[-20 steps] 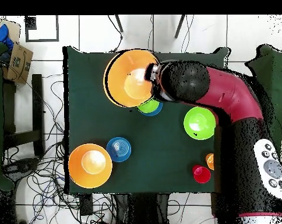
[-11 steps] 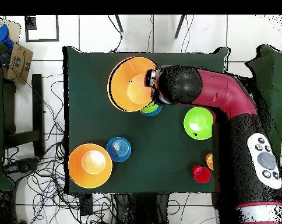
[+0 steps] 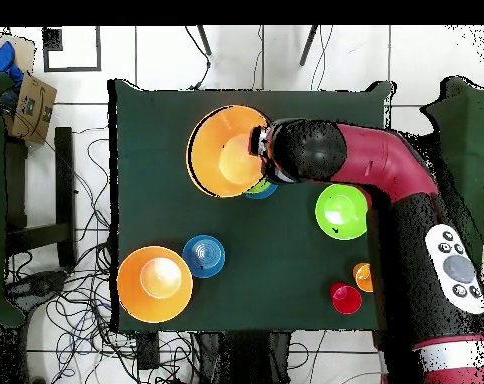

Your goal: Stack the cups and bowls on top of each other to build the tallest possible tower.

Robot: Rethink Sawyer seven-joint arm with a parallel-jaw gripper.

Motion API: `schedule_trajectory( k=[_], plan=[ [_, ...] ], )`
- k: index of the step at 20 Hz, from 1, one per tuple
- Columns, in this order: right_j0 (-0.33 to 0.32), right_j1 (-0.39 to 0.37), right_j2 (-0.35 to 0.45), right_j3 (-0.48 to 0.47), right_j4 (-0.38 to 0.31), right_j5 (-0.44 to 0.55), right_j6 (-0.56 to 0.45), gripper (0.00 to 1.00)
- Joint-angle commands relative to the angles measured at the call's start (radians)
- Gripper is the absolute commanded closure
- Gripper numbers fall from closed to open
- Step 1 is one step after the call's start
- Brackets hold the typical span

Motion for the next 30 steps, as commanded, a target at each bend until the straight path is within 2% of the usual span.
schedule_trajectory(
  k=[1,14,30],
  plan=[
    [-0.015,0.046,0.105,0.063,-0.067,0.04,-0.225,1.0],
    [-0.041,0.059,0.143,0.061,-0.087,0.055,-0.216,1.0],
    [-0.098,0.035,0.179,0.084,-0.07,0.126,-0.238,1.0]
  ],
)
